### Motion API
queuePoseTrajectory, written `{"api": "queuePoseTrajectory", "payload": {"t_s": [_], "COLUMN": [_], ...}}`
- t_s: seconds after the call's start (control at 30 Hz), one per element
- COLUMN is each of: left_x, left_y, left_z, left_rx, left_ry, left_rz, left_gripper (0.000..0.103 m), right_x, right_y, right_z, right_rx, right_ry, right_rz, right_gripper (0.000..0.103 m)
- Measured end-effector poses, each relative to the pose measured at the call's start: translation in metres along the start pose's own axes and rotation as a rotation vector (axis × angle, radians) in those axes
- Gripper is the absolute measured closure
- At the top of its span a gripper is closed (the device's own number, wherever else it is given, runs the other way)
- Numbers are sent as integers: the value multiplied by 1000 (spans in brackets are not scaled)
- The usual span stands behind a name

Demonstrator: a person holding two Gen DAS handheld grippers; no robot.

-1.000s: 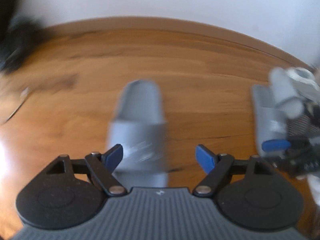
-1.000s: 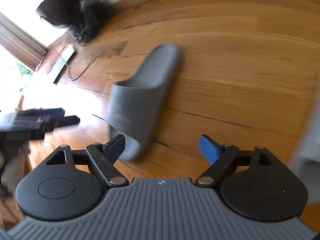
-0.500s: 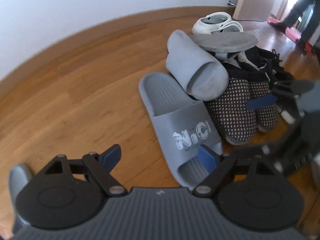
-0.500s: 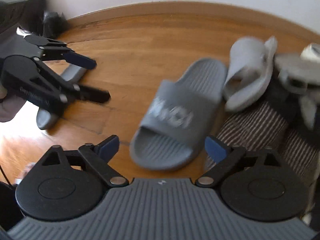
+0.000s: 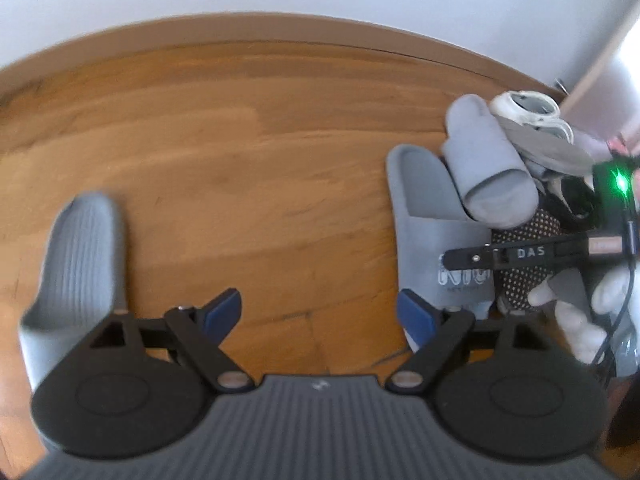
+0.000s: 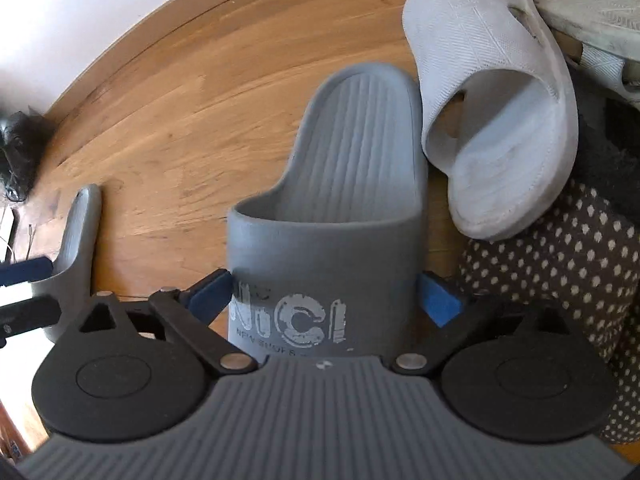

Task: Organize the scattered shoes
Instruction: 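Grasp the grey 'NiCl' slide with the right tool and place it beside its mate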

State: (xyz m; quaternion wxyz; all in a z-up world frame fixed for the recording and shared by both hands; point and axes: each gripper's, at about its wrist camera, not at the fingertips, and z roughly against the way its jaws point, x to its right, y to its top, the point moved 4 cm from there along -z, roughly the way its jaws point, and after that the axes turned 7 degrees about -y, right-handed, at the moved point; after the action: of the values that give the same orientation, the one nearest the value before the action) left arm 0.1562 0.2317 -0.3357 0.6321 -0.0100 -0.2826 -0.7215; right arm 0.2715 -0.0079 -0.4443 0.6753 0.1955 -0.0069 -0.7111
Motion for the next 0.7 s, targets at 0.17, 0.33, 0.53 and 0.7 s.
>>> {"api": "queuePoseTrajectory", "payload": {"t_s": [0.17,0.33,0.53,0.7], "left_x": [-22,-53,-83,-94], "left_y": [-19,-35,-50,-55], "left_z": [37,72,90,102], "left_rx": [46,73,94,111], "left_ry": [34,114,184,202], "left_rz": [93,151,231,248], "left_gripper": [19,19,19,19], "right_x": [-24,-74,-140,-178], "right_y": [-14,-23,-28,-27], "right_z": [2,-2,-16,-26], "right_rx": [-35,-81,-92,-96], "right_ry": [45,123,188,227], "right_rz": [54,85,194,273], "right_gripper": [16,26,28,27]}}
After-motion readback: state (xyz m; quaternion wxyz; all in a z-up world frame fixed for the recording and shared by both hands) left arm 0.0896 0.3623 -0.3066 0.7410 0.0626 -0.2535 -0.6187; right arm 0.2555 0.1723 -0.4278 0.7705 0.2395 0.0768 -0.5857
